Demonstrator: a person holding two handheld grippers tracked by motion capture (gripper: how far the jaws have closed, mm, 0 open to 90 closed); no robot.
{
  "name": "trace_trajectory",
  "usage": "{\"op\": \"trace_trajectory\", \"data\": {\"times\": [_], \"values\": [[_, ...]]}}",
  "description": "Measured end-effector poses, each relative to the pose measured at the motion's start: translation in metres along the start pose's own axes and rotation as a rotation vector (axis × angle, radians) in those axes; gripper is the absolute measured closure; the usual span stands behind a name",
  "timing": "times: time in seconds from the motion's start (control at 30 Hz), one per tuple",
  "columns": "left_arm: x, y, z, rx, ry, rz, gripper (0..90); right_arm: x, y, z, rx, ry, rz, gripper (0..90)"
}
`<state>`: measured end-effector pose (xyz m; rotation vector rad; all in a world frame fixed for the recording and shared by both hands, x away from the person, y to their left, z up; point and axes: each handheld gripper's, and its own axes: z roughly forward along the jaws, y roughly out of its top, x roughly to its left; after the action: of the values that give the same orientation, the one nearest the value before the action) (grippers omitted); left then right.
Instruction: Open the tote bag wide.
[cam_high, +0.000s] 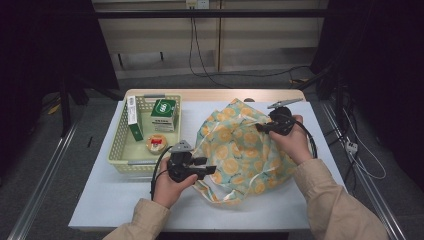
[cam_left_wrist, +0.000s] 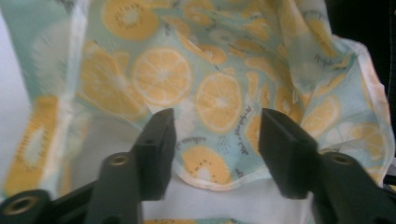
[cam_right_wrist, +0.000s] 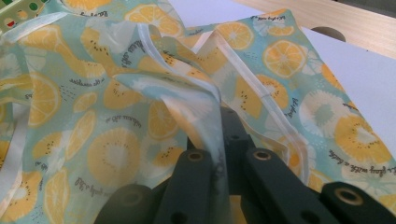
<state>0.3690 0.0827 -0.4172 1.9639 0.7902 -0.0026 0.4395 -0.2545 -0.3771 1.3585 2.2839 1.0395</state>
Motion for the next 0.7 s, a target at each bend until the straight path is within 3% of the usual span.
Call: {"op": "trace_trajectory", "data": {"times": [0.07, 0.13, 0.17, 0.23, 0.3, 0.5, 0.7], "values": [[0.002, 0.003, -0.007, -0.016, -0.017, -0.009, 33.6, 0.001, 0.001, 0.001, -0.001, -0.004, 0.002, 90.0], [0.003, 0.007, -0.014, -0.018, 0.001, 0.01, 26.5, 0.0, 0.001, 0.001, -0.004, -0.007, 0.005, 90.0], [0.004, 0.008, -0.016, -0.023, -0.004, 0.0, 23.7, 0.0, 0.002, 0.001, -0.007, -0.007, 0.009, 90.0], [0.005, 0.012, -0.021, -0.025, -0.039, -0.021, 18.4, -0.001, 0.003, -0.001, -0.016, -0.01, 0.018, 90.0], [0.005, 0.017, -0.026, -0.03, -0.037, -0.001, 17.6, -0.003, 0.006, -0.003, -0.025, -0.014, 0.025, 90.0], [0.012, 0.031, -0.04, -0.051, -0.024, 0.008, 12.4, -0.006, 0.014, -0.011, -0.048, -0.025, 0.042, 90.0], [0.019, 0.043, -0.051, -0.062, 0.002, 0.046, 7.5, -0.003, 0.019, -0.016, -0.052, -0.02, 0.027, 90.0]]}}
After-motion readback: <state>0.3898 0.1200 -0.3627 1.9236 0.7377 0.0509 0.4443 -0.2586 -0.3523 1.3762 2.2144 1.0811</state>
